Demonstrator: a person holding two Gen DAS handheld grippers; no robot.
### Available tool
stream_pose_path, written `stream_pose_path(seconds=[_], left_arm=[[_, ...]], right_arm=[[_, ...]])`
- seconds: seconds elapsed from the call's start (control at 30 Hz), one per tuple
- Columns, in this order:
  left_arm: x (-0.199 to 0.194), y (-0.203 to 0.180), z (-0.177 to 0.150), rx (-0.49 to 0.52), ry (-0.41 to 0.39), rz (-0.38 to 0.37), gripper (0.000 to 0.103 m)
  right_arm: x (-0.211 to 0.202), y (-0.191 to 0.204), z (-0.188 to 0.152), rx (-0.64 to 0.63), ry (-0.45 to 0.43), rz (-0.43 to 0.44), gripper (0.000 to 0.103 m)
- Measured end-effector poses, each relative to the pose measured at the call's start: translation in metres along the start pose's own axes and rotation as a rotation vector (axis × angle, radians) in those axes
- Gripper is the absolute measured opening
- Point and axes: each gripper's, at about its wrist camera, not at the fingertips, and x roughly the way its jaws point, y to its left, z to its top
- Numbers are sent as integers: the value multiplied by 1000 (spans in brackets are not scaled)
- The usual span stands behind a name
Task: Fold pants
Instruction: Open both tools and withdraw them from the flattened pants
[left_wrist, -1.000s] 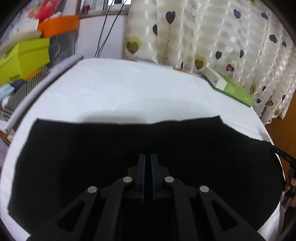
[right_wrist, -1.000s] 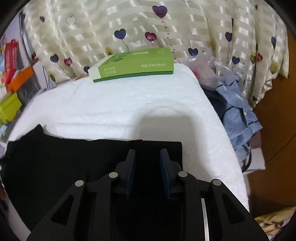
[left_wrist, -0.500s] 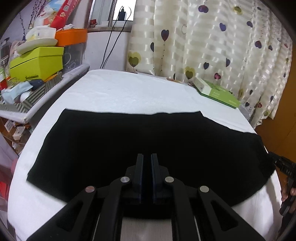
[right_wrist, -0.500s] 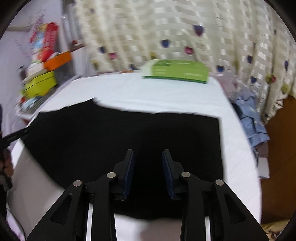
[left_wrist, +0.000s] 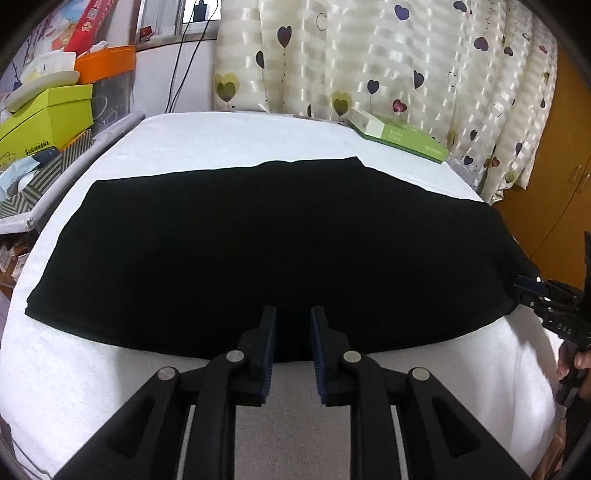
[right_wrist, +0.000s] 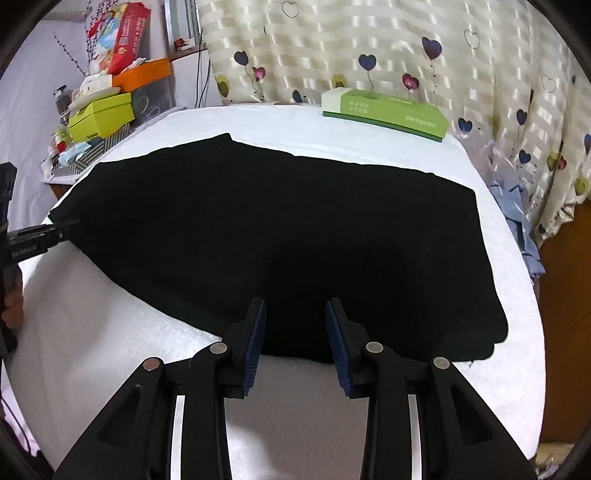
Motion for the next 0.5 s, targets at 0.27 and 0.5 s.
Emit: stream_pose_path(seconds=[0.27, 0.5], left_arm=[[3, -38, -4, 17, -8, -72, 21], [-3, -35, -6, 18, -8, -32, 21]], right_arm=[[-4, 44, 3, -76, -47, 63, 36], [4, 57, 2, -127, -25, 46, 37]])
